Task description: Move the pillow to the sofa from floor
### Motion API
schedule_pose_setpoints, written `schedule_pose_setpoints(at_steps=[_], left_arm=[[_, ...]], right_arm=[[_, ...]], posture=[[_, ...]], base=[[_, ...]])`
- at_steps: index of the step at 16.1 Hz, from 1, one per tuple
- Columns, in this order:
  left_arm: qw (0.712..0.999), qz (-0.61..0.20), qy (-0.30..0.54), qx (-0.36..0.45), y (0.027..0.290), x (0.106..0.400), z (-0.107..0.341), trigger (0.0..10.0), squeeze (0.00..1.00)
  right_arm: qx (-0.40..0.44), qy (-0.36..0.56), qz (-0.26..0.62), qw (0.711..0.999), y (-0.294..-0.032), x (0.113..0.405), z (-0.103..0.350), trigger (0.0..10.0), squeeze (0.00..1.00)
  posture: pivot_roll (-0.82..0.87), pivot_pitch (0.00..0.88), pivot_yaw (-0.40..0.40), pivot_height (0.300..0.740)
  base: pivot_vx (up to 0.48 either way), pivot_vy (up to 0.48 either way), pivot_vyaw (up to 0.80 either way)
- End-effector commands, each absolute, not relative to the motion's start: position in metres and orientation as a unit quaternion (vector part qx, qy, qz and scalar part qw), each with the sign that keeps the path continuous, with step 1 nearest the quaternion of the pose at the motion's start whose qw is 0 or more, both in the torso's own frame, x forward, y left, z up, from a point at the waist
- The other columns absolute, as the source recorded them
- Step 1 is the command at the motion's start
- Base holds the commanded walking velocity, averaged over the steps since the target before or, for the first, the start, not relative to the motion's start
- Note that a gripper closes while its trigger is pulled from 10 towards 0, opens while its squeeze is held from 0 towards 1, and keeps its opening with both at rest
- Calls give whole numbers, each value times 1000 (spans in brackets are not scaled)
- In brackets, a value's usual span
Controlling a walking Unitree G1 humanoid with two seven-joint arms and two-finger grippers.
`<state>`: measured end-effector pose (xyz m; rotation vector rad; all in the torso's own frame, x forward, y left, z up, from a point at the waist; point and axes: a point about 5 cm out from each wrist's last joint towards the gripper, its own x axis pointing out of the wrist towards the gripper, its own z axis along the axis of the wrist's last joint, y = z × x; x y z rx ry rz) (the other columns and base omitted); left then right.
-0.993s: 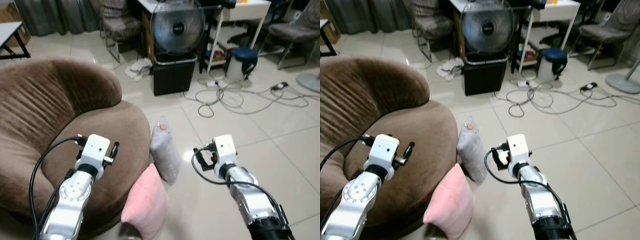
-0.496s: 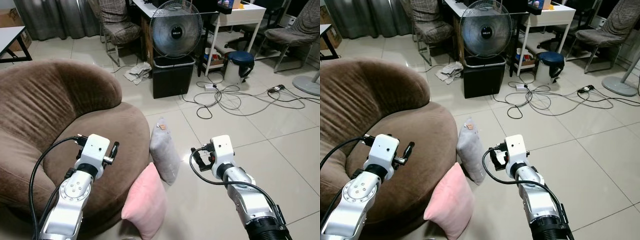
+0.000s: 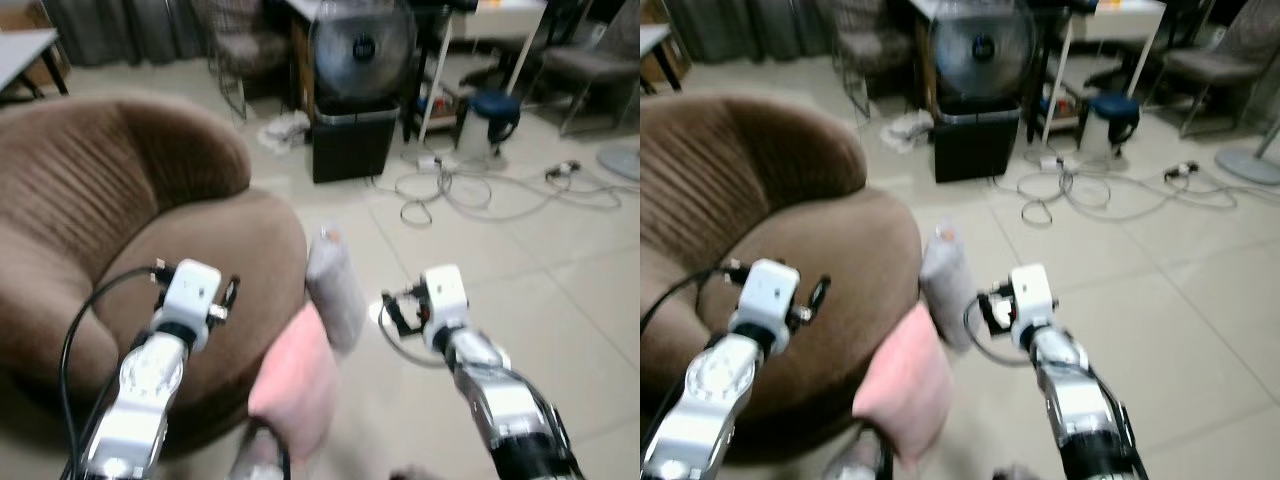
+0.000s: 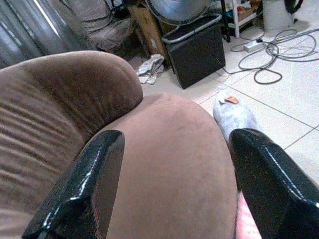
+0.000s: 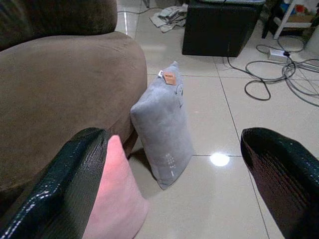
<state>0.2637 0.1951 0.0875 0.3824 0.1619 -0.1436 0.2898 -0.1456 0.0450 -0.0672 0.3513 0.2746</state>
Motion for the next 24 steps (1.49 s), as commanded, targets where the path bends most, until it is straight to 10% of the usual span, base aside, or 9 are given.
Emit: schedule_pose_setpoints(at_steps=[1, 24], left_arm=[[974, -78, 81, 195, 195, 264, 86, 10000, 0], [972, -105, 88, 190, 193, 263, 86, 10000, 0]], right_arm=[[-32, 170, 134, 976, -147, 291, 47, 10000, 0], [-48, 175, 148, 972, -144, 285, 42, 10000, 0]], posture=[[129, 0, 11, 648], [126, 0, 20, 648]], base=[[0, 0, 0], [141, 0, 104]])
